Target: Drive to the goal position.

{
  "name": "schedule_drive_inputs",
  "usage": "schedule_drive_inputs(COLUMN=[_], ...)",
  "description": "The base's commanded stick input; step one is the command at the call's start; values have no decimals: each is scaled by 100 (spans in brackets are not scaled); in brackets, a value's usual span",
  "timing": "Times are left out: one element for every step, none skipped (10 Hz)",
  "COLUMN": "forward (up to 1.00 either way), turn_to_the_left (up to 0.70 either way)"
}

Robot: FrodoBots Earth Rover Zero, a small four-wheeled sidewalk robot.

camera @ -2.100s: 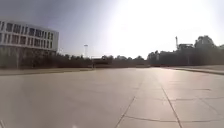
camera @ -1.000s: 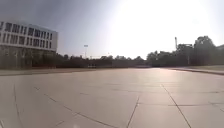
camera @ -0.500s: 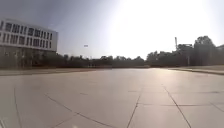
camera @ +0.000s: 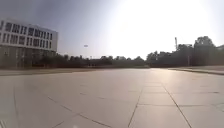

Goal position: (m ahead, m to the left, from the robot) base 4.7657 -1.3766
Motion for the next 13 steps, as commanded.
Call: schedule_drive_inputs(forward=[6,7,7,7,7,7,7,7,6,6,6,7,7], turn_to_the_left=[0,1,1,0,0,1,1,1,0,0,1,1,1])
